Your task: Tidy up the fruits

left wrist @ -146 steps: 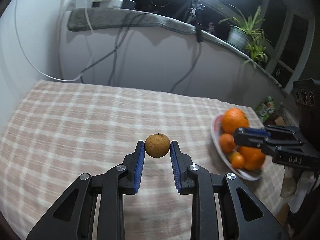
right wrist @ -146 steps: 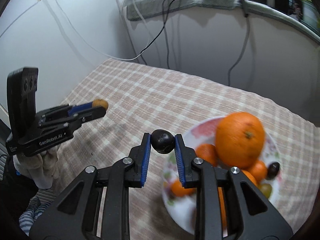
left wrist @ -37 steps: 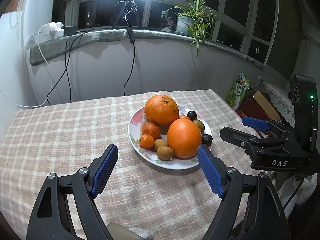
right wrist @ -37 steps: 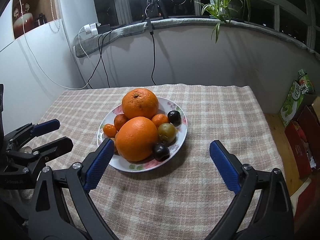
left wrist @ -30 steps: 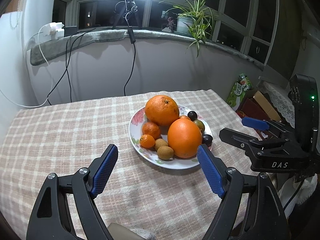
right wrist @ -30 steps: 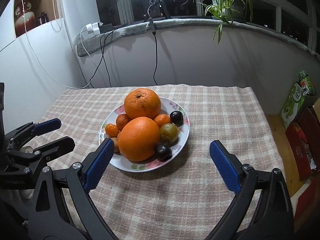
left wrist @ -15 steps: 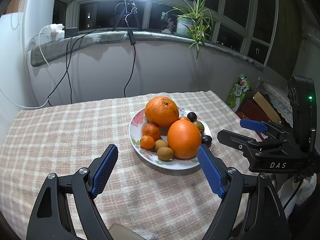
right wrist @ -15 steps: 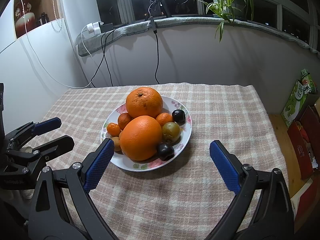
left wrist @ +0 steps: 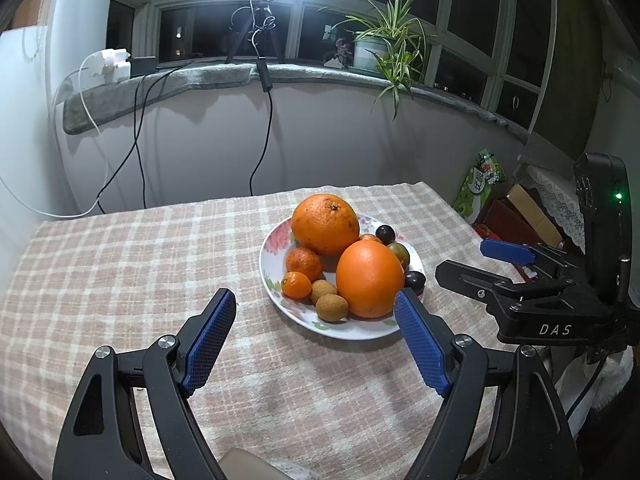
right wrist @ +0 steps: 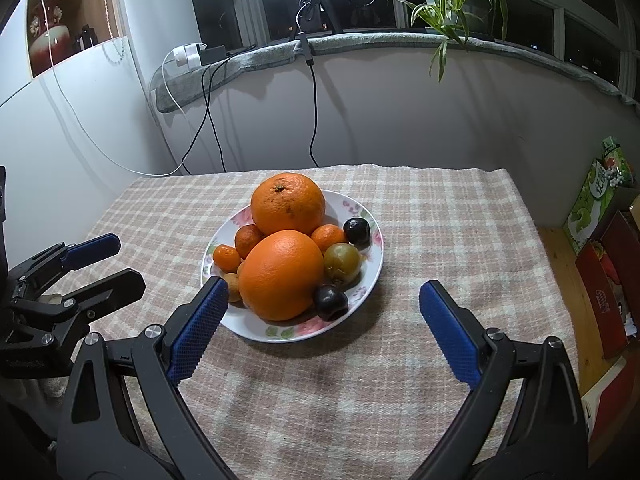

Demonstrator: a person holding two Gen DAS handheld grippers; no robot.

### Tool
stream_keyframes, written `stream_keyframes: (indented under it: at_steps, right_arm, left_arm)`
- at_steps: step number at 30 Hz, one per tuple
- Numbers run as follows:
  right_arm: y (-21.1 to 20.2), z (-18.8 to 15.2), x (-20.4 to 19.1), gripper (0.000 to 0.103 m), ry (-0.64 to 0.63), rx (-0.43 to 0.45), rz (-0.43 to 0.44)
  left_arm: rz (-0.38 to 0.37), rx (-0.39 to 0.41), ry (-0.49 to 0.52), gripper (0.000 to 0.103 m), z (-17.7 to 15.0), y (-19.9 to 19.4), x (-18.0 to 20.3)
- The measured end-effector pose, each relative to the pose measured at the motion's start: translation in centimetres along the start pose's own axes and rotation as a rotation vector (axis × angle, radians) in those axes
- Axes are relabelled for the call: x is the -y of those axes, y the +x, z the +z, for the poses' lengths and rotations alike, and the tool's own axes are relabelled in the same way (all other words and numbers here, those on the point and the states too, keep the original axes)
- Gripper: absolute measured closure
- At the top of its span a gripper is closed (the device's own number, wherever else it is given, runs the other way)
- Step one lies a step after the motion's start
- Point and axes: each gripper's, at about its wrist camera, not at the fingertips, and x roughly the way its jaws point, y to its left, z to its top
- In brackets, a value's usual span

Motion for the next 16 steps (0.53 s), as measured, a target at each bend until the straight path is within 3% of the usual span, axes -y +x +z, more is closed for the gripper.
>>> stream_keyframes:
  at_steps: [16]
  right_arm:
    - [0.04, -0.06, -0.77, 0.005, -0.01, -0.001, 0.004]
  left_arm:
    - [-0.004, 0.022, 0.005, 0.021, 0.0, -0.5, -0.22]
